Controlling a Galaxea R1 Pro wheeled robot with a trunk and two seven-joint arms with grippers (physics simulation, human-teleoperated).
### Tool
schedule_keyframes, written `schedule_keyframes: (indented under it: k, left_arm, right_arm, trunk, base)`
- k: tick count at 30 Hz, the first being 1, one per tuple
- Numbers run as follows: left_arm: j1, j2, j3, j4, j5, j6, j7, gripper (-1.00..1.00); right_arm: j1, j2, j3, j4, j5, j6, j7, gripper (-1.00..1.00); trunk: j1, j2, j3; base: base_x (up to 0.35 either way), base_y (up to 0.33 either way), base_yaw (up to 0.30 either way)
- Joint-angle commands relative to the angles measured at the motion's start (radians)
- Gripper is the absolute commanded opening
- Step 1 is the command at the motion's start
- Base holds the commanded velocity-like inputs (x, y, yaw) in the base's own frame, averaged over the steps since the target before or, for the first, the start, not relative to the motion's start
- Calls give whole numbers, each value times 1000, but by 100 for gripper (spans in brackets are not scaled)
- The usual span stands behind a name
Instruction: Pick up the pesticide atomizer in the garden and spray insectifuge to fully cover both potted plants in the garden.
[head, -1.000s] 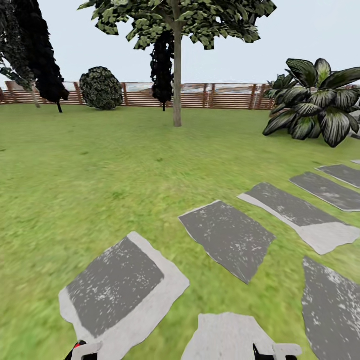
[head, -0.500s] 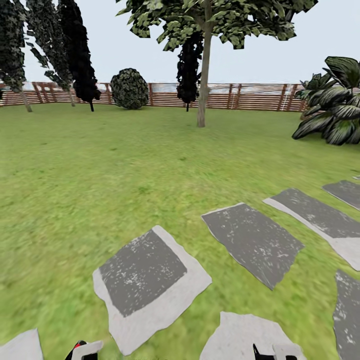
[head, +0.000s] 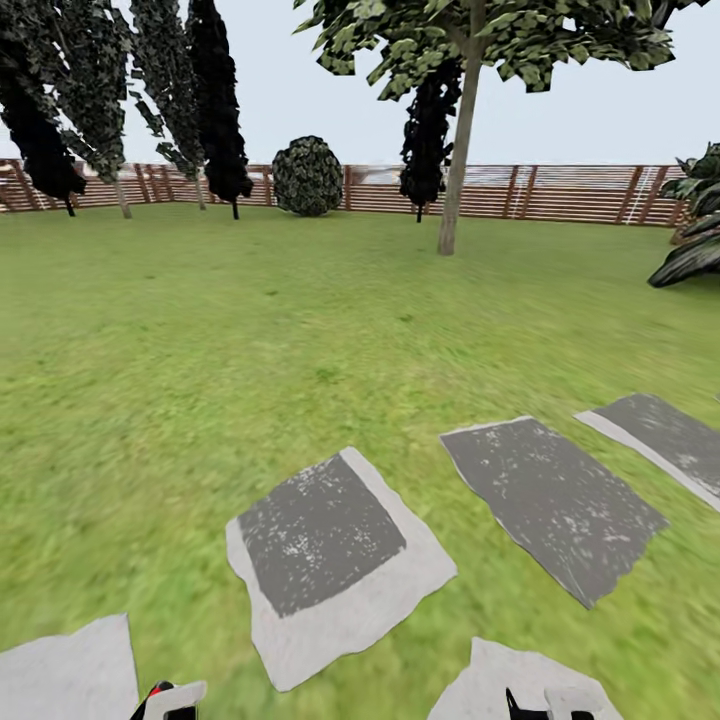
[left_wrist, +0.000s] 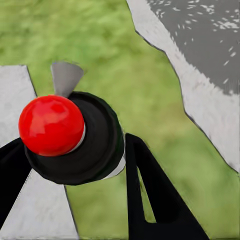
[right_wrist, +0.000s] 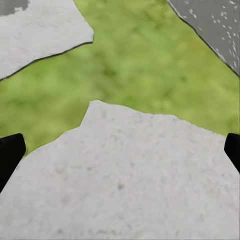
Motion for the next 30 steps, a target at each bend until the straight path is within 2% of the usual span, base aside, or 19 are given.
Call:
schedule_keyframes:
  k: [1,7,19,30]
  left_arm:
    - [-1,0,0,1,2,-3,1,-100]
    - [0,0,0,1,2,-5,1,-100]
    - [0,0,-1,1,6,-4,1,-100]
    - [-1,0,0,1,6,-5,1,-100]
  right_arm:
    - [0,0,-4,0,9,-3,0,100]
    - [0,0,-4,0,9,-3,0,100]
    - [0,0,-4,0,9,-4,0,100]
    - [0,0,-4,0,9,-4,0,100]
  trunk:
    - [0,0,-1]
    - [0,0,-4]
    - [-46,84,27]
    - [-46,84,24]
  base:
    - [0,0,278]
    - [0,0,278]
    - [0,0,279]
    - [0,0,279]
